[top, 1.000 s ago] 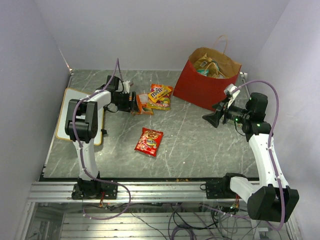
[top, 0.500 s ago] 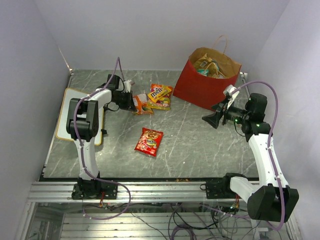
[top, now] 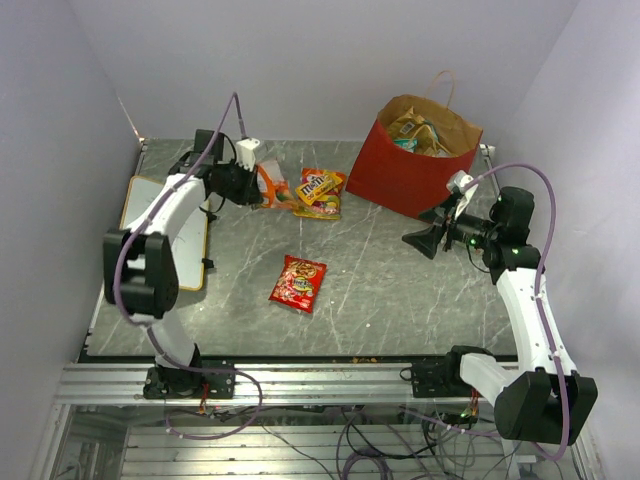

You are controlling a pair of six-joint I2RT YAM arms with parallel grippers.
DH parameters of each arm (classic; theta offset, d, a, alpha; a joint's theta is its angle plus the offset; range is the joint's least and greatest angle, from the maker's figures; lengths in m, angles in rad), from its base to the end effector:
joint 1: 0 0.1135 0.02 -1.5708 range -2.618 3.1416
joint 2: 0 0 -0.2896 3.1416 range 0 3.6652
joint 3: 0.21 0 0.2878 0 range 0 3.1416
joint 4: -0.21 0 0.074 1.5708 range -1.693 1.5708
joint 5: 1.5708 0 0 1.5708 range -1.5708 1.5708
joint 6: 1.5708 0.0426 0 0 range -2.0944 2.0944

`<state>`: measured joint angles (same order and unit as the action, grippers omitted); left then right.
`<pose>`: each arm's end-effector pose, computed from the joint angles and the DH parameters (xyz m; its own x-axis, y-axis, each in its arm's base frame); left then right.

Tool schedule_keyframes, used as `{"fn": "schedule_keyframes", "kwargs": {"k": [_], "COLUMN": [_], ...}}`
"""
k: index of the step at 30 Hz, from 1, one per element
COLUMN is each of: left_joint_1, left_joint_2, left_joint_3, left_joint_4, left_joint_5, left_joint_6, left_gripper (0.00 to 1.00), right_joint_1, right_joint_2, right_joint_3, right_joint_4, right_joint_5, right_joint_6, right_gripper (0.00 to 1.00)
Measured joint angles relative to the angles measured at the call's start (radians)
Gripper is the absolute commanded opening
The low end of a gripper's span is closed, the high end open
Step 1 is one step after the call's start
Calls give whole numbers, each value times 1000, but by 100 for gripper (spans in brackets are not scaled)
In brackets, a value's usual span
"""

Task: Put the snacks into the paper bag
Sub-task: Pick up the snack from the center of the board, then place the snack in the paper bag.

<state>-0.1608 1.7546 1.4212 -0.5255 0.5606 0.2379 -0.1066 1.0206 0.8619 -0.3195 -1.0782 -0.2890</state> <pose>0.4213 -0.0913 0.2795 -0.6135 0.3017 -0.7297 0.6411 0.7298 -0.2373 0.2422 0.0118 0.3318 -0.2313 -0.1108 -0.9666 -0.8277 0.5445 0.1356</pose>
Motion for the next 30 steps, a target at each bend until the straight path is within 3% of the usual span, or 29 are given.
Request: {"fn": "schedule_keyframes", "kwargs": {"k": [8,14,21,30], "left_joint_1": [-85,-288,-421,-447], "left_joint_2": [-274,-434,-528,-560], "left_joint_3": [-56,-97,-110,-125], "left_joint_4": [-35,-88,-138,-158], "left_joint_5": [-21,-72,-77,-74], "left_joint_6": [198,352,458,479], "left_gripper": [7,7,7,7], "right_joint_1": [35,155,249,372], "right_joint_2": [21,109,189,244], "right_joint_3": [2,31,64,71], "right_joint_4": [31,75,327,575], "right_joint_5": [-70,-77,-56,-64], "right_joint_6": [10,47,305,569], "right_gripper": [77,77,79,83]}}
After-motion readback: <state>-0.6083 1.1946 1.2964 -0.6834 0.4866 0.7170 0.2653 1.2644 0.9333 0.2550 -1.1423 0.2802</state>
